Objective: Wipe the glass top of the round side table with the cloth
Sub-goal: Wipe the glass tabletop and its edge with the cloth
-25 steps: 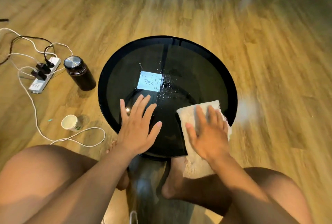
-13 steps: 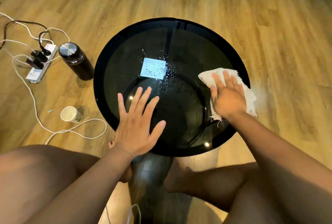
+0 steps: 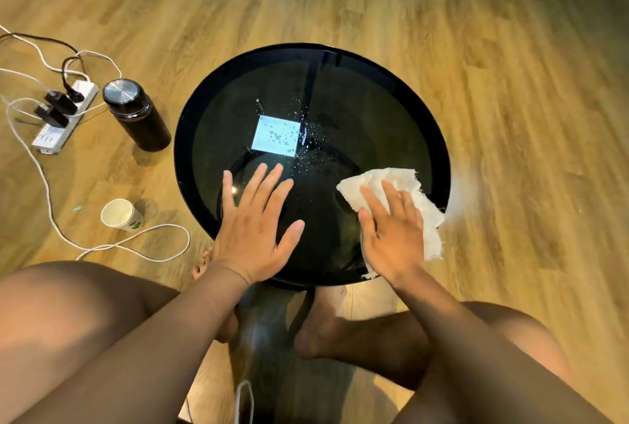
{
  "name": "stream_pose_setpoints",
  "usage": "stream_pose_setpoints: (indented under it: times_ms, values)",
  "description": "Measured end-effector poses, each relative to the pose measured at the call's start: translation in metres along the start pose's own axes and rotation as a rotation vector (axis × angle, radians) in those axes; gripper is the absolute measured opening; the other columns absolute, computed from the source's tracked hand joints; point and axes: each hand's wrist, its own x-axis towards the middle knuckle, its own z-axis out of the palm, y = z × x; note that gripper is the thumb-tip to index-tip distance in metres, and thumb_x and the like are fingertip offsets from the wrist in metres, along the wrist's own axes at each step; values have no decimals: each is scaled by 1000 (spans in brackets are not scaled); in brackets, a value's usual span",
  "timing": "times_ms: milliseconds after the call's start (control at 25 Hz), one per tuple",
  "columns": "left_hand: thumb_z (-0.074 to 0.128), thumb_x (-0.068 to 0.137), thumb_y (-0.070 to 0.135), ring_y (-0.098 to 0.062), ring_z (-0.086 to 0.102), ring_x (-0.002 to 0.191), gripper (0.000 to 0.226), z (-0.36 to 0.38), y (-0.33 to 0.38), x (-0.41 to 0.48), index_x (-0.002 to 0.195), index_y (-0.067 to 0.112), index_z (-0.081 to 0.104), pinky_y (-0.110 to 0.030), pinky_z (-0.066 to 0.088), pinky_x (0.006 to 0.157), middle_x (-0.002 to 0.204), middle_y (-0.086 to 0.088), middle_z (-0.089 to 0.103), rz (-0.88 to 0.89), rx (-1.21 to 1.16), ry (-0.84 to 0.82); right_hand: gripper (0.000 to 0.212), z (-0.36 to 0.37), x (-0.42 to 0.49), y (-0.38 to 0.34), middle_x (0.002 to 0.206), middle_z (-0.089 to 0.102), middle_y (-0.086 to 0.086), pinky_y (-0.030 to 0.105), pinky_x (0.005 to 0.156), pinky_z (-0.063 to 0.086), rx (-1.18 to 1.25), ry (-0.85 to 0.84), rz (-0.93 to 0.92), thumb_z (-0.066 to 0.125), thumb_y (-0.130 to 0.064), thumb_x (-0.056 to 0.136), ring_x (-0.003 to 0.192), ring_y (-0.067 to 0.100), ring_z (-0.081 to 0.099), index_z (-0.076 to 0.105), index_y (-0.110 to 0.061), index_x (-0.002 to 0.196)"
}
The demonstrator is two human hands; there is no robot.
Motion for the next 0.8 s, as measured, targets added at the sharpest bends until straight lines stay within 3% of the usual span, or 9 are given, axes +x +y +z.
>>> stream_pose_setpoints:
  times_ms: [120, 240, 320, 440, 600, 800]
  values:
    - [35, 94, 51, -29, 27, 150, 63, 1, 0, 0, 142, 11, 44, -68, 6, 117, 157, -10, 38, 2, 8, -1, 54, 4, -43, -30, 156, 39, 2, 50, 115, 23, 47, -32, -46, 22, -50, 97, 145, 35, 29, 48, -37, 143]
    - [36, 93, 50, -28, 27, 149, 63, 2, -1, 0, 142, 11, 45, -67, 5, 117, 157, -10, 38, 4, -8, 7, 45, 13, -80, -50, 145, 54, 3, 45, 108, 29, 14, 6, -232, 36, -48, 96, 135, 34, 43, 57, -37, 135]
    - [36, 93, 50, -28, 27, 149, 63, 2, -1, -1, 142, 11, 45, -66, 4, 118, 157, -9, 38, 12, -1, 4, 42, 13, -75, -37, 138, 58, 2, 46, 101, 41, -22, -6, -406, 44, -46, 92, 126, 34, 51, 61, -36, 129]
    - [36, 93, 49, -28, 27, 149, 63, 3, 0, 0, 142, 11, 45, -65, 2, 118, 157, -8, 38, 14, 13, -9, 44, 5, -34, 2, 137, 59, 3, 50, 98, 45, -9, -36, -556, 48, -35, 85, 119, 36, 55, 64, -32, 126]
    - [37, 93, 49, -29, 27, 149, 63, 2, 0, -1, 142, 11, 46, -65, 1, 118, 157, -9, 39, 11, 14, -3, 45, -15, 32, 49, 136, 60, 8, 51, 100, 40, -89, 61, -407, 41, -33, 88, 118, 37, 55, 67, -26, 124]
    - [39, 92, 49, -29, 28, 149, 63, 3, -1, 0, 141, 10, 47, -64, 1, 119, 156, -9, 40, 27, 12, -1, 43, -42, 139, 92, 145, 50, 12, 47, 100, 42, -214, 66, -6, 40, -35, 95, 126, 40, 48, 58, -29, 134]
